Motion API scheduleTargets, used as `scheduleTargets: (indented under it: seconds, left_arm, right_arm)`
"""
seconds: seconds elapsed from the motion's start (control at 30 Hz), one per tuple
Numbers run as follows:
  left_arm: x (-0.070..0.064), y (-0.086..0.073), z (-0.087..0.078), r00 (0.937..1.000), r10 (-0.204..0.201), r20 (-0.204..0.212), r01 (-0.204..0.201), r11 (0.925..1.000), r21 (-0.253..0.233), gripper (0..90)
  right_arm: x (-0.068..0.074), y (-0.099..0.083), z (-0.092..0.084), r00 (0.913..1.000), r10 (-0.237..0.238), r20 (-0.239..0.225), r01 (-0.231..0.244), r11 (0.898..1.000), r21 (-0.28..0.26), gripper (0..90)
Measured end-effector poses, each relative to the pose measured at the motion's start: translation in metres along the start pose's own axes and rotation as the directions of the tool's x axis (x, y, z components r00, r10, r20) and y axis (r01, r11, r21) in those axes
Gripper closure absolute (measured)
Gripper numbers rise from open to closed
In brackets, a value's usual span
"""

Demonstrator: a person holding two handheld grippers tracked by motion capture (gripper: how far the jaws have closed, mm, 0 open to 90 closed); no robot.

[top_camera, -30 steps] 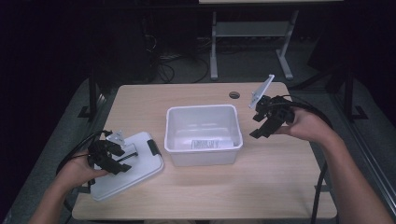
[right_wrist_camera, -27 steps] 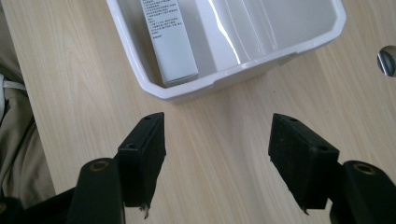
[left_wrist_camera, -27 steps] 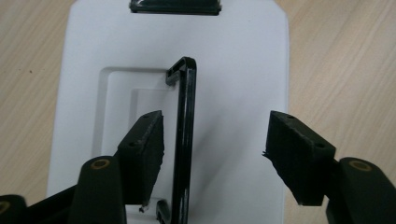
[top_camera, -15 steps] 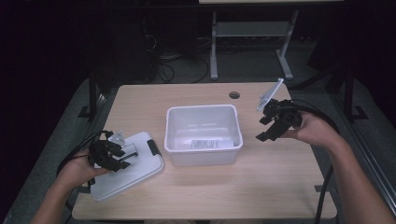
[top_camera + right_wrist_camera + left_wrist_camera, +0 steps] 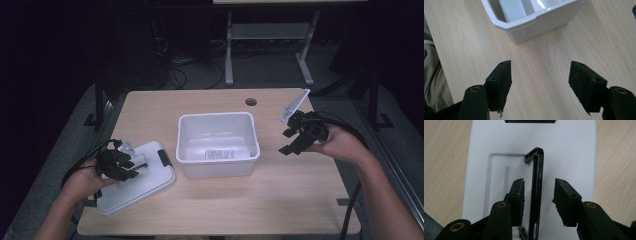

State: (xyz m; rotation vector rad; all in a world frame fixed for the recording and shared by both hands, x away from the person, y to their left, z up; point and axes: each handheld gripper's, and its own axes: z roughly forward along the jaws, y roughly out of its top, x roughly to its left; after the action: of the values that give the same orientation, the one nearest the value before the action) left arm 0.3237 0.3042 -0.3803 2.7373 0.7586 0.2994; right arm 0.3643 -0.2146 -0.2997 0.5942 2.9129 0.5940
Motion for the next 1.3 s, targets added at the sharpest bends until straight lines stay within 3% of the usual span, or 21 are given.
scheduleTargets:
  seconds: [0.93, 1.3]
  left_arm:
    - [0.002, -0.005, 0.002, 1.0000, -0.004, 0.000, 0.004, 1.0000, 0.003, 62.8]
    - [0.002, -0.006, 0.005, 1.0000, 0.002, -0.003, -0.002, 0.9999, 0.011, 70.2]
  right_arm:
    - [-0.001, -0.029, 0.025, 0.9981, 0.052, -0.033, -0.052, 0.999, -0.002, 33.7]
    - [0.000, -0.038, 0.035, 0.9961, 0.071, -0.053, -0.071, 0.997, -0.004, 33.7]
